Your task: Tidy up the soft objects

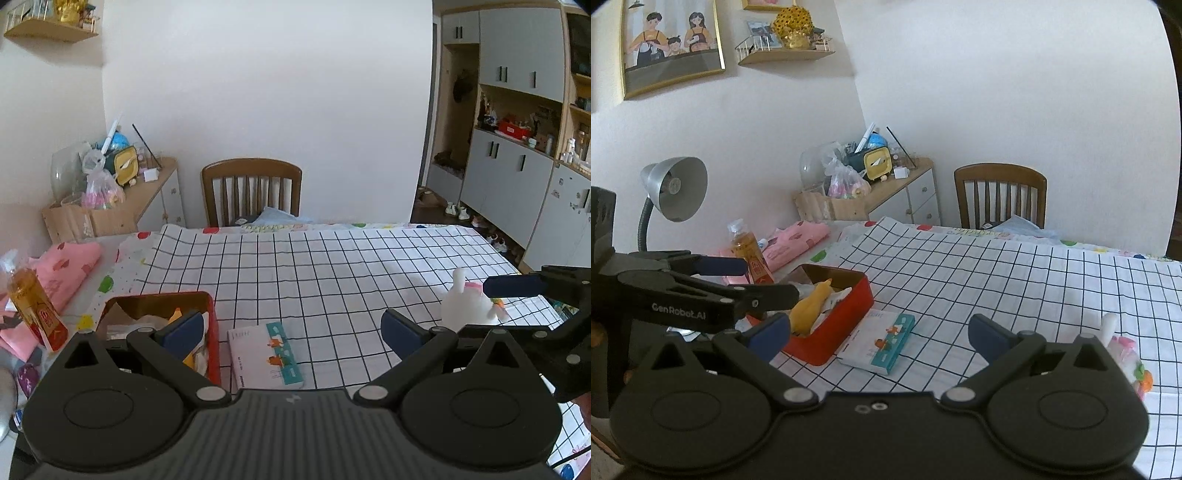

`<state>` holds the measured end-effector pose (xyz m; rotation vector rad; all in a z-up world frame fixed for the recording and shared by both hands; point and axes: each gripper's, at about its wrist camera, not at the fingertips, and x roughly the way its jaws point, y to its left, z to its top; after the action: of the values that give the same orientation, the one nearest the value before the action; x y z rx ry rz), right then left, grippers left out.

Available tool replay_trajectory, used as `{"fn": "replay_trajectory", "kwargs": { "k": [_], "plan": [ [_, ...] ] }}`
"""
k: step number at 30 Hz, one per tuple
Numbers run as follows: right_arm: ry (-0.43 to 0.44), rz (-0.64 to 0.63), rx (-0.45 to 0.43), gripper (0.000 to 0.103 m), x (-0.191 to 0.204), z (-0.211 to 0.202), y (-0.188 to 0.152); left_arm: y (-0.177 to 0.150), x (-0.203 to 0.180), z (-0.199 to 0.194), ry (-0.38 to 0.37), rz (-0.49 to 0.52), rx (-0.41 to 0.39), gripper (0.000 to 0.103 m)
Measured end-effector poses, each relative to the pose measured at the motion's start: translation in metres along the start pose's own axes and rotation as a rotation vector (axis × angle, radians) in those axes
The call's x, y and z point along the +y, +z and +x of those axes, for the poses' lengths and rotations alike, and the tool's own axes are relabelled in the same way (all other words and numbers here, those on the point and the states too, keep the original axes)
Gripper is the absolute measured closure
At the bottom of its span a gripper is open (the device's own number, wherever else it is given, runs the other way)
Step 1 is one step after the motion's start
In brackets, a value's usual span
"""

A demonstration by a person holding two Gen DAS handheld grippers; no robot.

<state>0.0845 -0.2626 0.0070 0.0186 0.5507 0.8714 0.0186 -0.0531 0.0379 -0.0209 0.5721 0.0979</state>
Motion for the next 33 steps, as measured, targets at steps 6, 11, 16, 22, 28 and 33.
{"fn": "replay_trajectory", "kwargs": {
  "k": [6, 11, 16, 22, 28, 33],
  "plan": [
    [-0.013, 0.005, -0.013, 0.000, 0.000, -0.006, -0.001, 0.001, -0.005, -0.003, 0.003, 0.014, -0.011, 0.000],
    [-0.021, 0.017, -0.024, 0.000, -0.002, -0.010, -0.002, 0.000, -0.007, -0.003, -0.008, 0.015, -0.004, 0.000],
    [-0.033, 0.019, -0.024, 0.000, -0.003, -0.012, -0.004, -0.002, -0.009, -0.001, -0.014, 0.015, 0.012, 0.000],
    [-0.042, 0.023, -0.026, 0.000, -0.005, -0.015, -0.007, -0.003, -0.011, -0.001, -0.021, 0.009, 0.018, 0.000],
    [-0.055, 0.040, -0.030, 0.000, -0.008, -0.018, -0.009, -0.002, -0.011, 0.000, -0.022, 0.009, 0.019, 0.000],
    [-0.064, 0.053, -0.027, 0.000, -0.009, -0.020, -0.011, -0.003, -0.014, 0.001, -0.018, 0.014, 0.024, 0.000]
  ]
}}
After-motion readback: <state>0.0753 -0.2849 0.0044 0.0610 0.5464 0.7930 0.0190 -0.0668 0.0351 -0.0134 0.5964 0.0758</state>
